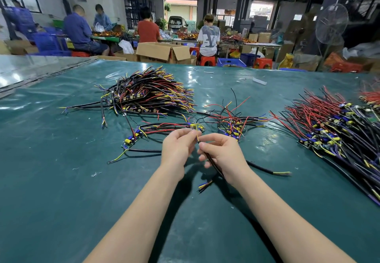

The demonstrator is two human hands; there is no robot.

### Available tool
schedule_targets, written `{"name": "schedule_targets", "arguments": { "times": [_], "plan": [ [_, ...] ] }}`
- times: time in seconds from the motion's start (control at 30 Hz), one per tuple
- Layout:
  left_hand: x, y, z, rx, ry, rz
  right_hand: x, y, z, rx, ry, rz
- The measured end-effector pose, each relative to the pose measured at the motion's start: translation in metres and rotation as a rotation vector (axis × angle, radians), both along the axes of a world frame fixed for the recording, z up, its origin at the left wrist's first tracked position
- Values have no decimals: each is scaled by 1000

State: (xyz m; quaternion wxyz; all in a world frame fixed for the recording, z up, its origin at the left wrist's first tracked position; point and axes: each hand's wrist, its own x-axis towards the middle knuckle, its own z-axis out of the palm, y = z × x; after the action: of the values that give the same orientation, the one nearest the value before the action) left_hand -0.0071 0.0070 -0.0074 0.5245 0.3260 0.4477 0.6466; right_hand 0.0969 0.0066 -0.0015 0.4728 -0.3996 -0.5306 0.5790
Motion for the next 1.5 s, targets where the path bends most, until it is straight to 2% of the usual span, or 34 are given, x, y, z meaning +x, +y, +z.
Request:
{"name": "schedule_targets", "arguments": {
  "times": [0.07, 0.17, 0.33, 0.47, 0.57, 0.73, 0.9, 0.97, 1.17, 1.3, 1.5],
  "plan": [
    [2, -1, -1, 51, 77, -9, -1, 0, 0, 10, 33, -9],
    [1, -4, 3, 120, 36, -30, -1, 1, 2, 43, 0, -28],
    [-9, -6, 9, 31, 6, -160, 7, 7, 6, -9, 23, -117],
    [-10, -10, 10, -61, 200, -324, 10, 9, 4, -21, 63, -84],
    [-12, -9, 9, -57, 380, -295, 11, 12, 3, 8, 91, -128],
    [-16, -8, 7, -49, 587, -289, 13, 15, -3, -13, 17, -107],
    [-16, -10, 12, -129, 370, -358, 16, 17, -2, -87, 144, -77],
    [-15, -11, 14, -143, 365, -370, 16, 17, -2, -117, 229, -42],
    [-15, -10, 14, -94, 615, -259, 14, 18, -3, -214, 291, -22],
    [-15, -10, 14, -101, 700, -227, 13, 17, -6, -140, 199, -3],
    [-9, -10, 11, -22, 1032, 42, 9, 16, -6, -105, 201, -50]
  ]
}}
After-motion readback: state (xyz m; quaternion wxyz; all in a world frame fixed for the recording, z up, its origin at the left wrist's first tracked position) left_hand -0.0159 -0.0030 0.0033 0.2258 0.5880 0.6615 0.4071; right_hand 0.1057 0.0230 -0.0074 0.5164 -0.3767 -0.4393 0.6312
